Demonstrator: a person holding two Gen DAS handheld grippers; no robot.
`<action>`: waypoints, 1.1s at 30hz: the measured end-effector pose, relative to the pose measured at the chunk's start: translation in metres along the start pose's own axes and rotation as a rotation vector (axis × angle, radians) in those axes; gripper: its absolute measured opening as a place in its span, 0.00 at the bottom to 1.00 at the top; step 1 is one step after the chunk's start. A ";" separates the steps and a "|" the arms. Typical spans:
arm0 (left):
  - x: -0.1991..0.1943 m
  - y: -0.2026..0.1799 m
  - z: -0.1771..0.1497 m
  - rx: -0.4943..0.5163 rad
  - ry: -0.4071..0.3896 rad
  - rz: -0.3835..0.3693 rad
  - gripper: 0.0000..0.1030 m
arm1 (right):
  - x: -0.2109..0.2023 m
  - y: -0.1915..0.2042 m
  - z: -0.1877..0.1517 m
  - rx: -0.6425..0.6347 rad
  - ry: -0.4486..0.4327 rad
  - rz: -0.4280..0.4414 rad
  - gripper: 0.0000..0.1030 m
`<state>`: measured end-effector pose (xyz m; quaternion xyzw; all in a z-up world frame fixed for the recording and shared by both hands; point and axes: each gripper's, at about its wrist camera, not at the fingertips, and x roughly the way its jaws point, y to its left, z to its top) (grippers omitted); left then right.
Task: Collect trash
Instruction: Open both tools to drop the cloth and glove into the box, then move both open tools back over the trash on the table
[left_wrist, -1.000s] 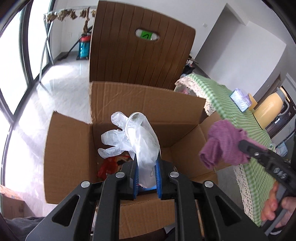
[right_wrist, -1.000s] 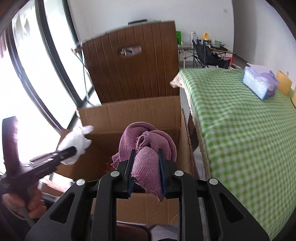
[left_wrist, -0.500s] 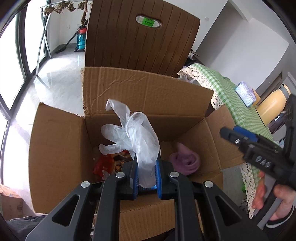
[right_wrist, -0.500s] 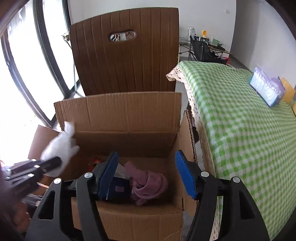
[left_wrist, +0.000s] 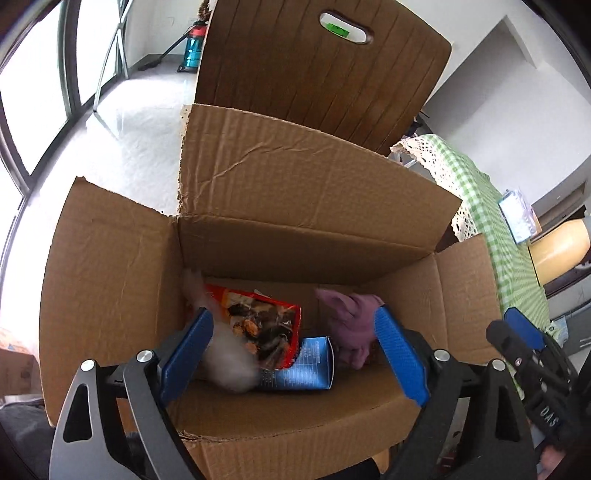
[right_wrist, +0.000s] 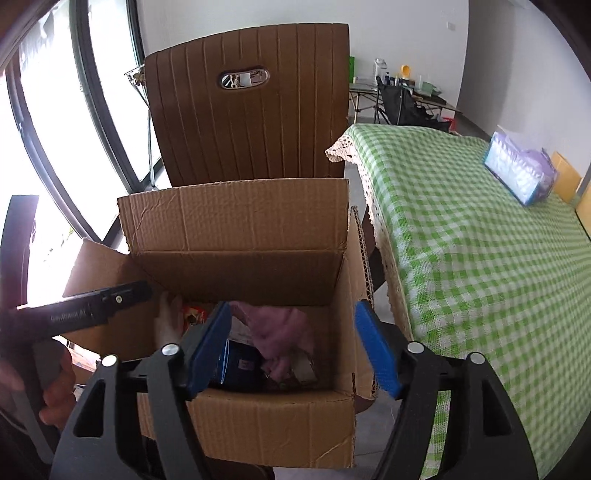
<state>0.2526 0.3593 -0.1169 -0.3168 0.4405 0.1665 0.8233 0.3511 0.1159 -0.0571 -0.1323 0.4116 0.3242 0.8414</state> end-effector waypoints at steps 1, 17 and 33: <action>0.000 0.000 -0.001 -0.001 0.001 0.004 0.84 | 0.001 0.000 0.000 0.001 0.001 0.002 0.65; -0.043 -0.016 -0.018 0.090 -0.075 0.075 0.84 | -0.041 0.002 -0.001 0.017 -0.059 0.009 0.65; -0.116 -0.084 -0.059 0.314 -0.249 0.104 0.92 | -0.130 -0.042 -0.055 0.190 -0.188 -0.035 0.70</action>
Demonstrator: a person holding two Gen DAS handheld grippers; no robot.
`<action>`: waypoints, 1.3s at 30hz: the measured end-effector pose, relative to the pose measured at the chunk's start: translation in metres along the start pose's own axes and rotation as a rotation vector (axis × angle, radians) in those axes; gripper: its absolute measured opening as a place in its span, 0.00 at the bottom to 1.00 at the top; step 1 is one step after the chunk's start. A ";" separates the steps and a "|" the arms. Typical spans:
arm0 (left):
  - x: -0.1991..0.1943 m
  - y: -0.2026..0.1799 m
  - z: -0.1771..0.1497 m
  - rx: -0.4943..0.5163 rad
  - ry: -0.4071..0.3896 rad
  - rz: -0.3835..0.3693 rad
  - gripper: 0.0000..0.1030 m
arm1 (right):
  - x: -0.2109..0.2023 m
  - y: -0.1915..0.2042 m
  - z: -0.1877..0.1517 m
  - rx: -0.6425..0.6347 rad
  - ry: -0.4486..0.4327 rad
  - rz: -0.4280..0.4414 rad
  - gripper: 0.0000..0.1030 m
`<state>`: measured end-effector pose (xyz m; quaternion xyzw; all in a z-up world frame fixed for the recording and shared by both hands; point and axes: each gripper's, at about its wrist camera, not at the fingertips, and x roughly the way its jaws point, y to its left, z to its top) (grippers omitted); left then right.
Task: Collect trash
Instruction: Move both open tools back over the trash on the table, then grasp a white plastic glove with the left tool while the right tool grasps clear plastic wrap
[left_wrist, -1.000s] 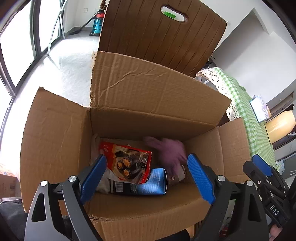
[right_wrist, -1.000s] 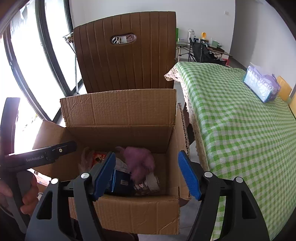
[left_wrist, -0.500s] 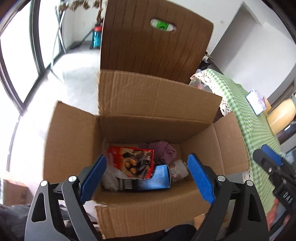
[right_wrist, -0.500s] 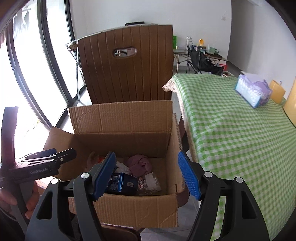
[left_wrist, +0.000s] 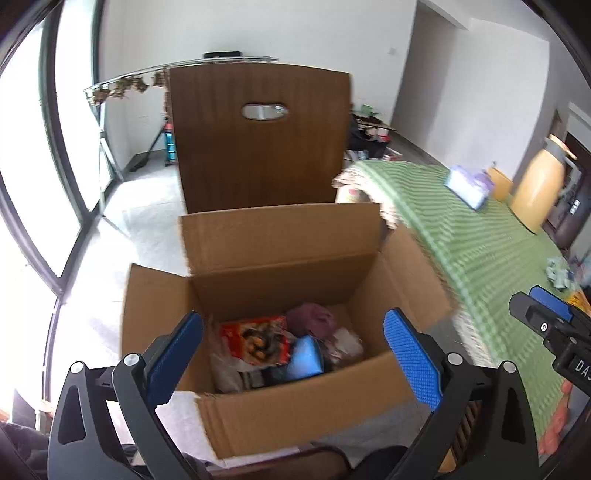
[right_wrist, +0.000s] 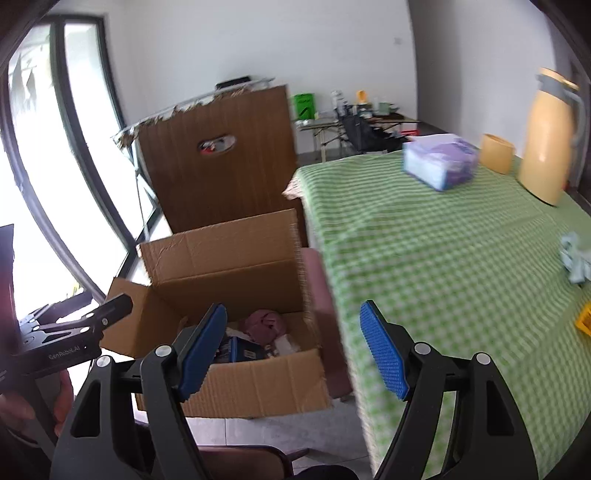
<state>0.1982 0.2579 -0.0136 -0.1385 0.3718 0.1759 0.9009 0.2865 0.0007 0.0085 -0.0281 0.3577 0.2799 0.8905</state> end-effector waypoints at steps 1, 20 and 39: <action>-0.003 -0.007 -0.001 0.008 -0.004 -0.008 0.92 | -0.009 -0.007 -0.002 0.012 -0.016 -0.012 0.70; -0.038 -0.235 -0.055 0.383 0.012 -0.322 0.92 | -0.195 -0.215 -0.142 0.429 -0.130 -0.487 0.75; -0.051 -0.359 -0.108 0.609 0.051 -0.379 0.92 | -0.222 -0.327 -0.195 0.571 -0.044 -0.513 0.39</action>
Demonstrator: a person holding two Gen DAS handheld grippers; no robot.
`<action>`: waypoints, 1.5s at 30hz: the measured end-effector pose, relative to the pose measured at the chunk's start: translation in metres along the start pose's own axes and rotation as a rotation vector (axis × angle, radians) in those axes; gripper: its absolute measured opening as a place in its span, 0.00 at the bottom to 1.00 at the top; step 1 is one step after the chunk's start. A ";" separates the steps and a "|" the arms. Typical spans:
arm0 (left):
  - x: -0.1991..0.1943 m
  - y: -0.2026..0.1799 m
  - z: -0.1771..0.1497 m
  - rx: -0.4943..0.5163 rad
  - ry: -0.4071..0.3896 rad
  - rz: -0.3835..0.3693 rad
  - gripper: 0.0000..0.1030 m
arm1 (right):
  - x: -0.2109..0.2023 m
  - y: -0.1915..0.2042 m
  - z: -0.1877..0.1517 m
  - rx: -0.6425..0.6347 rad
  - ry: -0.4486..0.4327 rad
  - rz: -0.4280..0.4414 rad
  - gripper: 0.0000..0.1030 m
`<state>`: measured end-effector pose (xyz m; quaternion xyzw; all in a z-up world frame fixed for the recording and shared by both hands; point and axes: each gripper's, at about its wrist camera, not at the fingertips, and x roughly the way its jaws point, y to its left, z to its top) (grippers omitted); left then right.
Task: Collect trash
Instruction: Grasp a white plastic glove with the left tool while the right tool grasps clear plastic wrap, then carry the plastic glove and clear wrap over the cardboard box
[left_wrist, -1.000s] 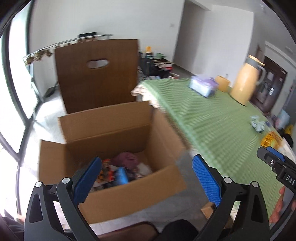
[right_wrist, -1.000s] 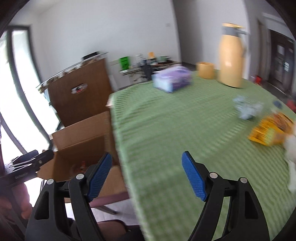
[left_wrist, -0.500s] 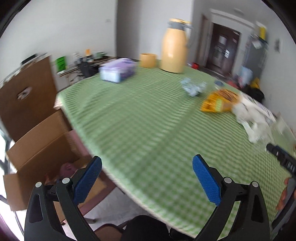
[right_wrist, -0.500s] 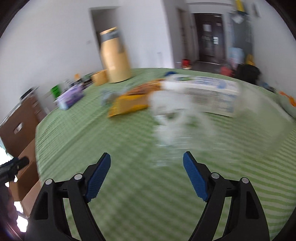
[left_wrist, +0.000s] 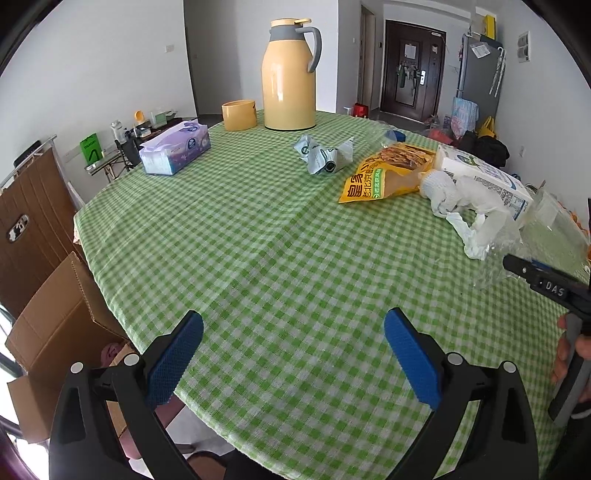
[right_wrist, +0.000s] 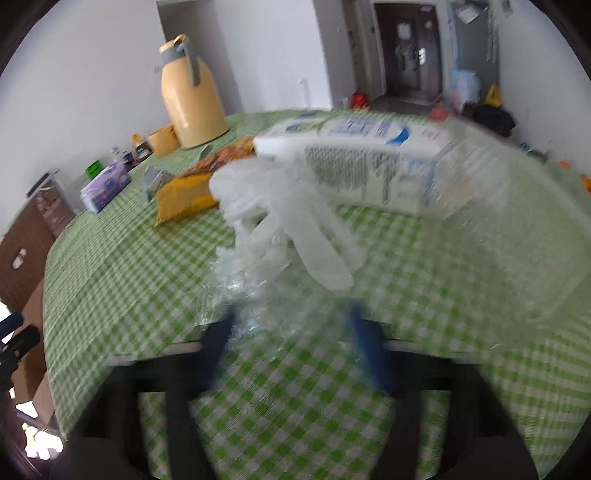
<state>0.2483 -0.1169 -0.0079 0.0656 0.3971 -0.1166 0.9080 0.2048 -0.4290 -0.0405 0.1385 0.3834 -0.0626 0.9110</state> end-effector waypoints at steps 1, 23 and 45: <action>0.002 -0.002 0.001 0.002 0.006 0.005 0.92 | 0.001 -0.001 -0.001 0.005 0.007 0.015 0.35; 0.079 -0.186 0.102 0.172 -0.028 -0.362 0.93 | -0.143 -0.072 -0.005 0.192 -0.551 -0.033 0.22; -0.025 -0.172 0.135 0.238 -0.158 -0.473 0.04 | -0.120 -0.046 -0.001 0.065 -0.461 -0.065 0.22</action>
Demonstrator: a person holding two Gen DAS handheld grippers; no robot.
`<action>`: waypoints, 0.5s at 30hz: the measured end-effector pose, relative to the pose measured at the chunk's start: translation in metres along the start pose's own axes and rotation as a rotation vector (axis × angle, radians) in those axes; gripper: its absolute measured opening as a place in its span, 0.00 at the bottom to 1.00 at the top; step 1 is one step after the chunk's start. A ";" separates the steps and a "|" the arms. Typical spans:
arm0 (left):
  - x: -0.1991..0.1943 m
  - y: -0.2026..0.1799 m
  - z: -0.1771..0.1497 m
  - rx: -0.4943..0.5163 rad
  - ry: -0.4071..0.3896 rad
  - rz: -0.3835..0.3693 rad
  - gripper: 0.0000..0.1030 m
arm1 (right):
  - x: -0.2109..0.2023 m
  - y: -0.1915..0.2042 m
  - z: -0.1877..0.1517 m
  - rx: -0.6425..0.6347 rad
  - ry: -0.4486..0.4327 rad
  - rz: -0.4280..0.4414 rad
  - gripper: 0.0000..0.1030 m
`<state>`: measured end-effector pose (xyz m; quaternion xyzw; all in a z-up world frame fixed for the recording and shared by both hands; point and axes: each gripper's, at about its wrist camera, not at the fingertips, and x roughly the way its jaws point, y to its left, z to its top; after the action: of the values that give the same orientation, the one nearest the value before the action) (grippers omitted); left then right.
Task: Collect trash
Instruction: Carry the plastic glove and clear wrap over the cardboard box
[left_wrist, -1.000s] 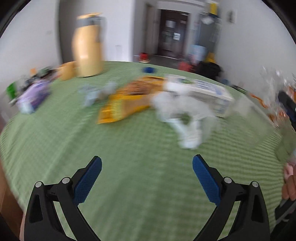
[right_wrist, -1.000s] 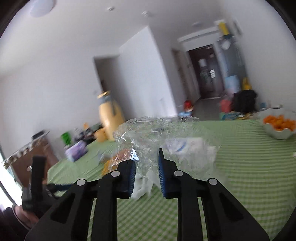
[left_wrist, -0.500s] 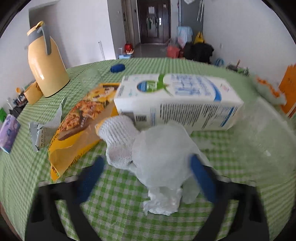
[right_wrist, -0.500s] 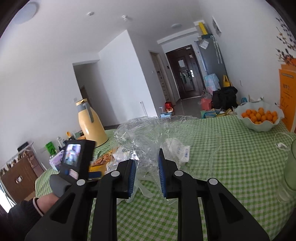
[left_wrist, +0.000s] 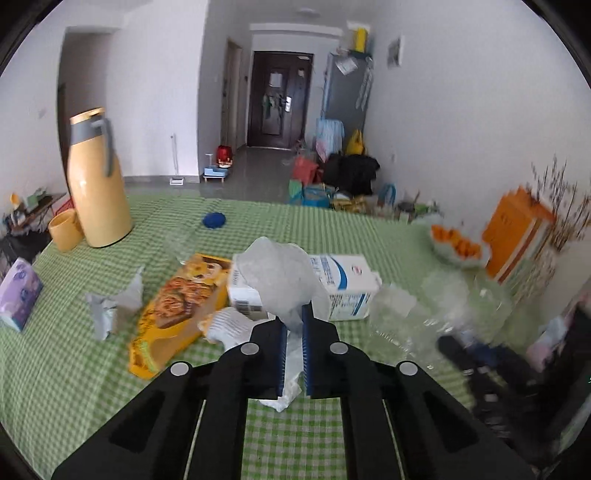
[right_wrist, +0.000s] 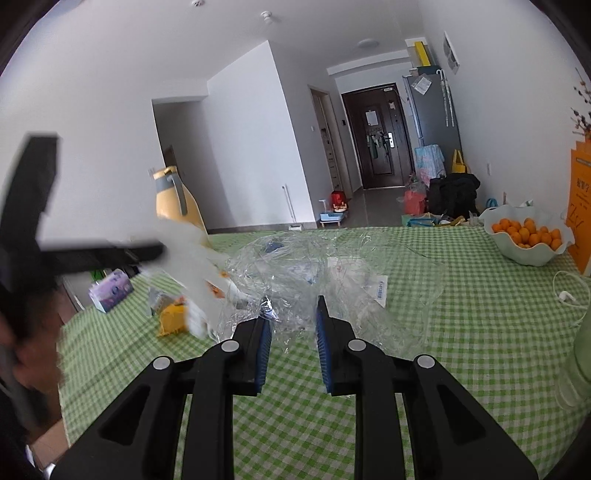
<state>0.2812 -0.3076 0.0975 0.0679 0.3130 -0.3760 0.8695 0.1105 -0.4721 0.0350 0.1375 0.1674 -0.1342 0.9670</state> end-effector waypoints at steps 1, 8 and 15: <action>-0.009 0.006 0.001 -0.017 0.001 0.008 0.04 | 0.000 0.001 -0.001 -0.012 -0.005 -0.008 0.22; -0.072 0.037 -0.013 -0.052 -0.081 0.053 0.03 | 0.005 0.014 -0.002 -0.053 -0.001 -0.003 0.22; -0.126 0.105 -0.047 -0.132 -0.126 0.148 0.02 | 0.004 0.070 0.004 -0.141 0.013 0.089 0.22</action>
<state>0.2660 -0.1397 0.1227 0.0098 0.2757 -0.2928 0.9155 0.1363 -0.4092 0.0530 0.0774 0.1765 -0.0783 0.9781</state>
